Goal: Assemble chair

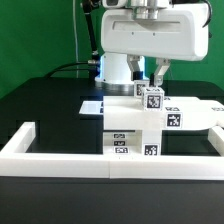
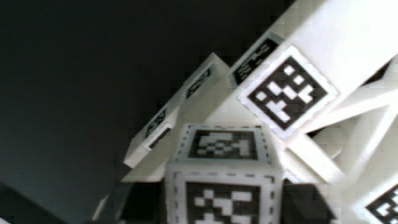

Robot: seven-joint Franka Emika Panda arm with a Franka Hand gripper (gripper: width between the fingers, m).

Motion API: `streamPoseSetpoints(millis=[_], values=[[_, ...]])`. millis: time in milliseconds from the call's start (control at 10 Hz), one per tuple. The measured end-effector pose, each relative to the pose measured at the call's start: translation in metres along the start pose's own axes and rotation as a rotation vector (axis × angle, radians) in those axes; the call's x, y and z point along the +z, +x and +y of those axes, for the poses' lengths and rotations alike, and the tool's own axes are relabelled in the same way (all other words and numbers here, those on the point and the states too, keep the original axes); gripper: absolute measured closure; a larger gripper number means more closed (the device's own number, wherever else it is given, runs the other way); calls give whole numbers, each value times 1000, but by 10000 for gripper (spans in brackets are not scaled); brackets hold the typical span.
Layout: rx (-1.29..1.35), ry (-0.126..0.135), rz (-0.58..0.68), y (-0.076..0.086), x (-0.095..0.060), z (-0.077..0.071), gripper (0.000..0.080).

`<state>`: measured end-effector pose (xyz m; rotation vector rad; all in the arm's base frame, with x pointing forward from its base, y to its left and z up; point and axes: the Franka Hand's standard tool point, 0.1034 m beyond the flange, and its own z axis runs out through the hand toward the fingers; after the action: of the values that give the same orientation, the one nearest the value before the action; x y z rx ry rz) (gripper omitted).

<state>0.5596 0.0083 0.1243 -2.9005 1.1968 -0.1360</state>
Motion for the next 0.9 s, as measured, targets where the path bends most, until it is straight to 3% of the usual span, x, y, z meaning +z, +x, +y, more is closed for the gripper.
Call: streamPoseSetpoints(millis=[100, 200, 300, 900], values=[[-65, -3, 2, 0, 0, 0, 306], [-84, -1, 5, -1, 0, -2, 306], [-133, 2, 10, -1, -1, -4, 179], [-663, 3, 25, -1, -3, -4, 150]])
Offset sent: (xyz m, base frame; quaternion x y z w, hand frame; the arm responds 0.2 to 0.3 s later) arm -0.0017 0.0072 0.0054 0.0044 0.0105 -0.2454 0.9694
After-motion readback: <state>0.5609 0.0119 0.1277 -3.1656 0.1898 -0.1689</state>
